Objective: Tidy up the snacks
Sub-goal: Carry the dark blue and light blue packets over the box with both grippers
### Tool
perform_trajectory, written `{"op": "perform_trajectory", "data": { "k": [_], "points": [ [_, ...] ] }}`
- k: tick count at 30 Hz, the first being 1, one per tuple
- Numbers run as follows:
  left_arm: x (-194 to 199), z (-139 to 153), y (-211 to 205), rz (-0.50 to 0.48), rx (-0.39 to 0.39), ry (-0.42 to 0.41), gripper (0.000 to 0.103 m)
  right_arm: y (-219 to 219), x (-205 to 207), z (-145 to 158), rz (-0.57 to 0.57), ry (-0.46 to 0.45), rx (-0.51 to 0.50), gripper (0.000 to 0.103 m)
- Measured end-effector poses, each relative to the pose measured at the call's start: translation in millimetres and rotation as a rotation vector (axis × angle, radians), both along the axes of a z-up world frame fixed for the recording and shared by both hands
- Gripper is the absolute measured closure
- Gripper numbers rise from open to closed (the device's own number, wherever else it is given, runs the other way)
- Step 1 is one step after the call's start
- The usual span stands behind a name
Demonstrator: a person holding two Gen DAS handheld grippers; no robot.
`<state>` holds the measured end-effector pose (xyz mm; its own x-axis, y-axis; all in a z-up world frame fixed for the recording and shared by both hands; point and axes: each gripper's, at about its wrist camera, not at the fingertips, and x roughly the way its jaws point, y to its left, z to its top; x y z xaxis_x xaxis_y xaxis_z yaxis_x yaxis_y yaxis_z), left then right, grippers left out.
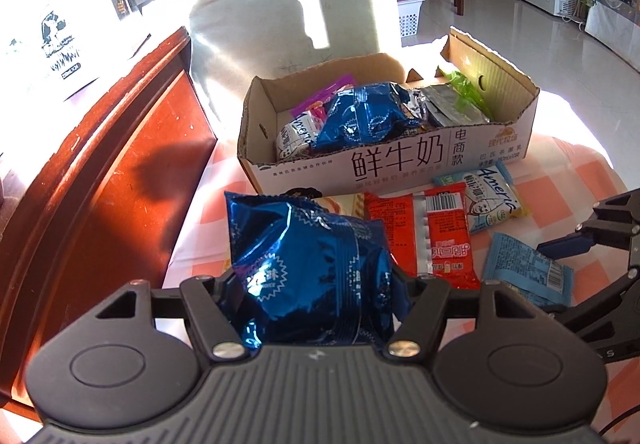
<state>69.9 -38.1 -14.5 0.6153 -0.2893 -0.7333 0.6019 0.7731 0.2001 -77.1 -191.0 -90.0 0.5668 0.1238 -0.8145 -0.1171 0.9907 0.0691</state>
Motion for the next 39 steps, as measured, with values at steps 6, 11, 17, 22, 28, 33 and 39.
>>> {"op": "perform_trajectory", "data": {
  "k": [6,11,17,22,28,33,39],
  "points": [
    [0.3,2.3,-2.2,0.006,-0.005,-0.01,0.036,3.5,-10.6,8.7,0.029,-0.004,0.012,0.051],
    [1.2,7.1,-4.6,0.01,-0.014,-0.025,0.036,3.4,-19.8,31.8,0.027,-0.083,0.026,0.051],
    [7.7,17.9,-6.2,0.038,-0.045,-0.046,0.036,-0.7,-14.0,63.7,0.014,-0.198,0.041,0.051],
    [15.0,27.0,-11.8,0.056,-0.081,-0.062,0.036,-7.1,-3.0,80.3,-0.009,-0.257,0.046,0.051],
    [25.5,37.2,-25.1,0.07,-0.127,-0.081,0.036,-23.1,15.3,99.0,-0.046,-0.335,0.059,0.051],
    [36.1,44.5,-38.9,0.076,-0.153,-0.103,0.036,-42.5,35.1,106.5,-0.098,-0.372,0.072,0.051],
    [56.2,50.0,-52.9,0.087,-0.2,-0.095,0.036,-58.9,51.8,114.1,-0.129,-0.401,0.096,0.051]
  ]
}}
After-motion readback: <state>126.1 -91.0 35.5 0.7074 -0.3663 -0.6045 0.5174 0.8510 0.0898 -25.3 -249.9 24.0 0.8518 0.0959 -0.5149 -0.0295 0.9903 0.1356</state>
